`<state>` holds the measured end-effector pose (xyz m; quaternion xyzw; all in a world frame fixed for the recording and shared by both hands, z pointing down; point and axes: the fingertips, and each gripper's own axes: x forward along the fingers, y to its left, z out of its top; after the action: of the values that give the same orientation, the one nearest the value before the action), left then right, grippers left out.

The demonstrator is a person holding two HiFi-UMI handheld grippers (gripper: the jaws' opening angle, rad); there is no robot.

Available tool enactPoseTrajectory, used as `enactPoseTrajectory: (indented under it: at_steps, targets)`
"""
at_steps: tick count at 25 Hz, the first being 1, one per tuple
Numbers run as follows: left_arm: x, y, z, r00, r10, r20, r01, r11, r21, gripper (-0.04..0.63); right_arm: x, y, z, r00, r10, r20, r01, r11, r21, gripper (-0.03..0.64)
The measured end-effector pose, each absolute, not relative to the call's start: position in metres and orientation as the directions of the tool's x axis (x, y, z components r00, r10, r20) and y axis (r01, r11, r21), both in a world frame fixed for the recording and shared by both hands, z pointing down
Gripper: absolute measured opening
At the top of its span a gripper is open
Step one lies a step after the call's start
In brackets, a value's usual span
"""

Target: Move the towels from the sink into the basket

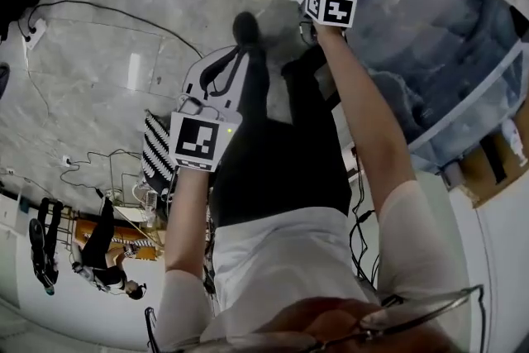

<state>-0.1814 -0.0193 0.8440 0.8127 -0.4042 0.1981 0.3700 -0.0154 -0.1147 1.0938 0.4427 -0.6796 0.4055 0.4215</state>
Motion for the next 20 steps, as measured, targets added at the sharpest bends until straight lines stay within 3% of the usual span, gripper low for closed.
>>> enactPoseTrajectory:
  at_steps: [2,5,9,17,20]
  targets:
    - [-0.182,-0.015,0.864,0.602,-0.478,0.64,-0.798,-0.386,0.463,0.029,-0.015,-0.115,1.129,-0.249,-0.245,0.937,-0.942,0.287,-0.176,0.164]
    - [-0.182,-0.008,0.888,0.61,-0.436,0.661,-0.792,-0.361,0.492,0.029,-0.012,-0.115,1.165,-0.267,-0.223,0.937,-0.941,0.269,-0.204,0.289]
    - [-0.178,0.006,0.902,0.613,-0.441,0.655,-0.79,-0.36,0.497,0.029,-0.015,-0.098,1.17,-0.302,-0.203,0.931,-0.922,0.31,-0.231,0.339]
    - [-0.179,-0.007,0.886,0.608,-0.488,0.626,-0.794,-0.385,0.471,0.029,-0.021,-0.092,1.129,-0.313,-0.205,0.927,-0.918,0.315,-0.24,0.342]
    - [-0.178,-0.013,0.867,0.61,-0.495,0.619,-0.792,-0.381,0.477,0.029,-0.024,-0.099,1.092,-0.321,-0.24,0.916,-0.918,0.315,-0.239,0.303]
